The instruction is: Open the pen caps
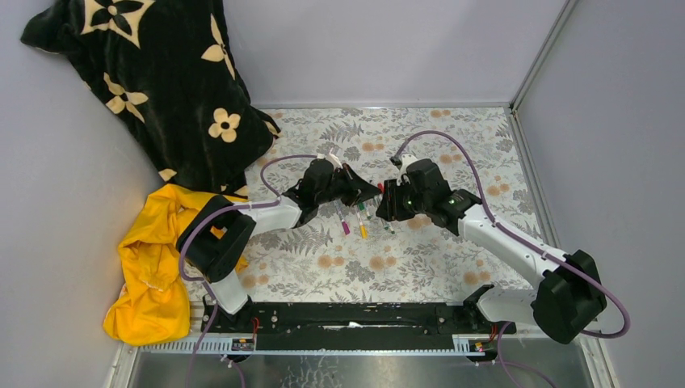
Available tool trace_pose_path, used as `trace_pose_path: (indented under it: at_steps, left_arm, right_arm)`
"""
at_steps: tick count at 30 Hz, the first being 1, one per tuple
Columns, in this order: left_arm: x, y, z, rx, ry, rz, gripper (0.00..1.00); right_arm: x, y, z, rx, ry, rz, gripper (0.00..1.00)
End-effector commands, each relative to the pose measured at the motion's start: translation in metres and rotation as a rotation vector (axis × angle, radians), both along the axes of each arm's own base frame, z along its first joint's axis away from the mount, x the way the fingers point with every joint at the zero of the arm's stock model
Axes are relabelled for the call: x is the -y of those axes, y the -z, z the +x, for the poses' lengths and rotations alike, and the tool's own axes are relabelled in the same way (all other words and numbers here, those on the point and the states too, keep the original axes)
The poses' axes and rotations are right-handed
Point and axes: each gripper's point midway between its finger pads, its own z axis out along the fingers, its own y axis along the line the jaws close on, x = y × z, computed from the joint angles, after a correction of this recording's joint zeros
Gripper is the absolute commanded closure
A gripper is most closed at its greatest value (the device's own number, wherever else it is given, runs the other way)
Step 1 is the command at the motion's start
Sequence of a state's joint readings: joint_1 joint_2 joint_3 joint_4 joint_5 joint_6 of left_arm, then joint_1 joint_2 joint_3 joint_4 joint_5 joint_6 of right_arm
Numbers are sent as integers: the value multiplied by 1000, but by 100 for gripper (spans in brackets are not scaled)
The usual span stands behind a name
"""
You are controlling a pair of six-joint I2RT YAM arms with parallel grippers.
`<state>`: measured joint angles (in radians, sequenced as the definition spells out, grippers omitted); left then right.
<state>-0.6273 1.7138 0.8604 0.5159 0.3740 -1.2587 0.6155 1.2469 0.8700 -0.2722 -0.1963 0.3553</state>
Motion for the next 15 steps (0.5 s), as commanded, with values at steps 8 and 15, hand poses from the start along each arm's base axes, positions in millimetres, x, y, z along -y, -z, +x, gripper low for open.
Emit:
trace_pose_path:
  at_steps: [8,15]
  left_arm:
    - [4,-27,-7,34,31,-98,100]
    - [3,-32,-3,48,19,-92,100]
  right_arm:
    - [-27,-12,24,29,-26,45,59]
    - [-25,6,27,-1,-9,5,100]
